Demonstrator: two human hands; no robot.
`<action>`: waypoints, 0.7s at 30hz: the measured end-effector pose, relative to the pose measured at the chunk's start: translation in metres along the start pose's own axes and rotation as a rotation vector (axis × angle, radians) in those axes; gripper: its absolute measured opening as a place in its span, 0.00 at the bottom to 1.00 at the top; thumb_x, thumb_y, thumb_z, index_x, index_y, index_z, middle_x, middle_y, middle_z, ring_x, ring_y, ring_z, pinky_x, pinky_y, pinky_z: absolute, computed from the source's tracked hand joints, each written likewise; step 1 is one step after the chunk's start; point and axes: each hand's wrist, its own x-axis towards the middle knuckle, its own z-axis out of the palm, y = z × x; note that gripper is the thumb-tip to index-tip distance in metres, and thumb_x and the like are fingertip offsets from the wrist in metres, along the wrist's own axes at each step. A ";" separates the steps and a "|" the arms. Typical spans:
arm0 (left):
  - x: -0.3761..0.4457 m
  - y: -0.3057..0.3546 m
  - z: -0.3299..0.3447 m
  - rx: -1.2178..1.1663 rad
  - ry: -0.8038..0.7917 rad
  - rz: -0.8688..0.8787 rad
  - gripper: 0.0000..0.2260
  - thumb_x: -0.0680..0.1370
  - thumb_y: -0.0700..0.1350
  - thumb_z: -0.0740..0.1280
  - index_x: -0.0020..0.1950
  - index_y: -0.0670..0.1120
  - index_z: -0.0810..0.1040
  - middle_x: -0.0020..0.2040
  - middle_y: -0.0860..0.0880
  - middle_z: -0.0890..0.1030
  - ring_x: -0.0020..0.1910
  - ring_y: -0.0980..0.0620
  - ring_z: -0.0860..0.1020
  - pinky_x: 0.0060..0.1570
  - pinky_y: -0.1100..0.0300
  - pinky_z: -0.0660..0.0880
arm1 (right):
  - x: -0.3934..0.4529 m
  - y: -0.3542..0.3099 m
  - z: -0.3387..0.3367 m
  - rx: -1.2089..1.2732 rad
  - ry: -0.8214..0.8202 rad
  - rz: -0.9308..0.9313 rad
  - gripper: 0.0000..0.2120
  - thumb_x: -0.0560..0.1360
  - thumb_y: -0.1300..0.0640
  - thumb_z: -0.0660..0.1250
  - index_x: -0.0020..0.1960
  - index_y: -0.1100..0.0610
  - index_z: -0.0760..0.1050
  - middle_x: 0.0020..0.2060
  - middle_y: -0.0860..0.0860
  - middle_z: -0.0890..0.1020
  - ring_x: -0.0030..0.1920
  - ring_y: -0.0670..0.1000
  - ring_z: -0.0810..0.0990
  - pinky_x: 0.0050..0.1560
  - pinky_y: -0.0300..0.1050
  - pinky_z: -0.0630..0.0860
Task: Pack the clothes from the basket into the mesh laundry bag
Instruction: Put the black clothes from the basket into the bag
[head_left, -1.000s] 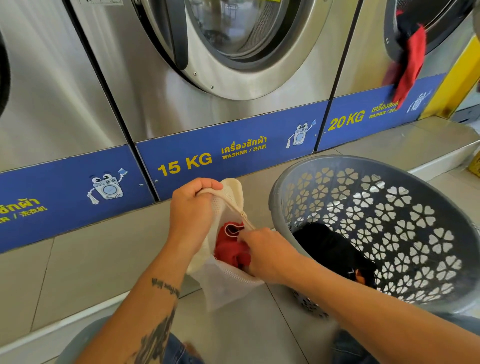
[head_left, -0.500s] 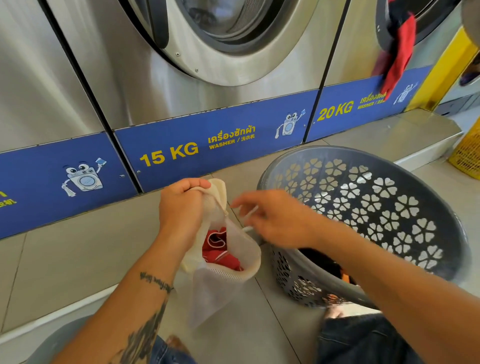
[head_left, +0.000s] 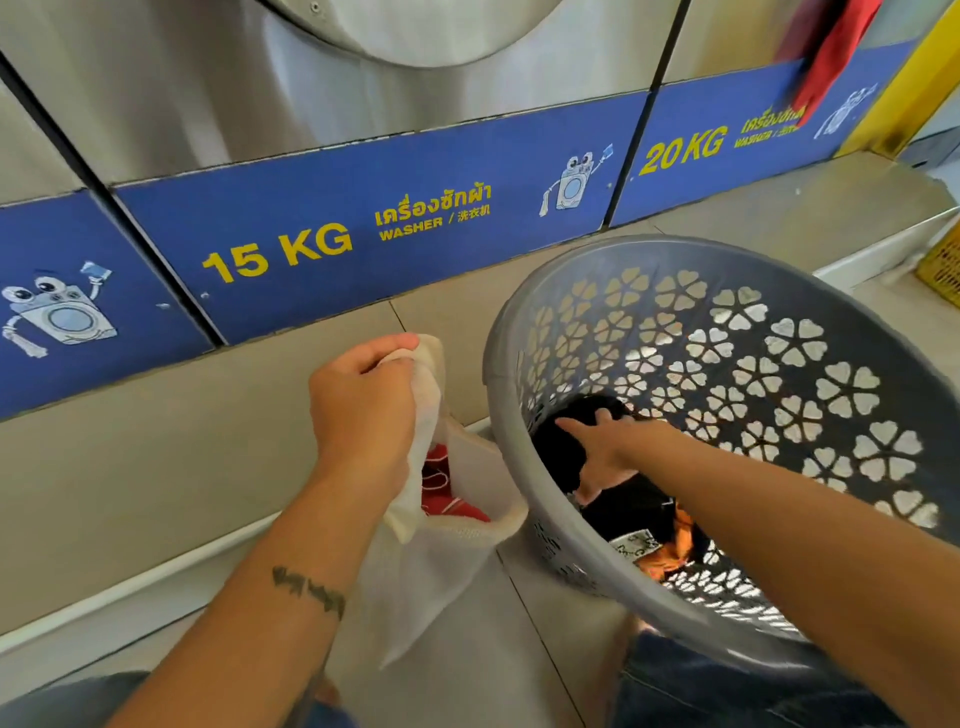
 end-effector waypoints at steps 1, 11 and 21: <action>0.004 0.002 0.000 -0.010 0.018 0.003 0.14 0.75 0.37 0.64 0.42 0.54 0.84 0.44 0.62 0.81 0.42 0.61 0.76 0.31 0.73 0.68 | 0.014 -0.004 0.004 -0.003 -0.027 0.011 0.59 0.67 0.37 0.75 0.78 0.38 0.31 0.80 0.59 0.37 0.78 0.72 0.45 0.73 0.69 0.60; 0.024 -0.004 -0.006 0.112 -0.067 0.107 0.14 0.75 0.40 0.64 0.41 0.58 0.85 0.35 0.75 0.78 0.37 0.79 0.72 0.29 0.79 0.68 | 0.066 0.004 0.043 -0.200 0.339 -0.083 0.24 0.70 0.48 0.67 0.65 0.52 0.74 0.62 0.57 0.72 0.58 0.63 0.75 0.45 0.51 0.75; 0.002 0.034 -0.023 -0.112 -0.017 0.101 0.13 0.70 0.38 0.66 0.35 0.56 0.85 0.47 0.57 0.84 0.48 0.60 0.78 0.41 0.66 0.70 | -0.064 0.032 -0.034 0.748 0.657 -0.254 0.05 0.67 0.61 0.67 0.41 0.59 0.73 0.35 0.60 0.80 0.35 0.54 0.78 0.34 0.47 0.73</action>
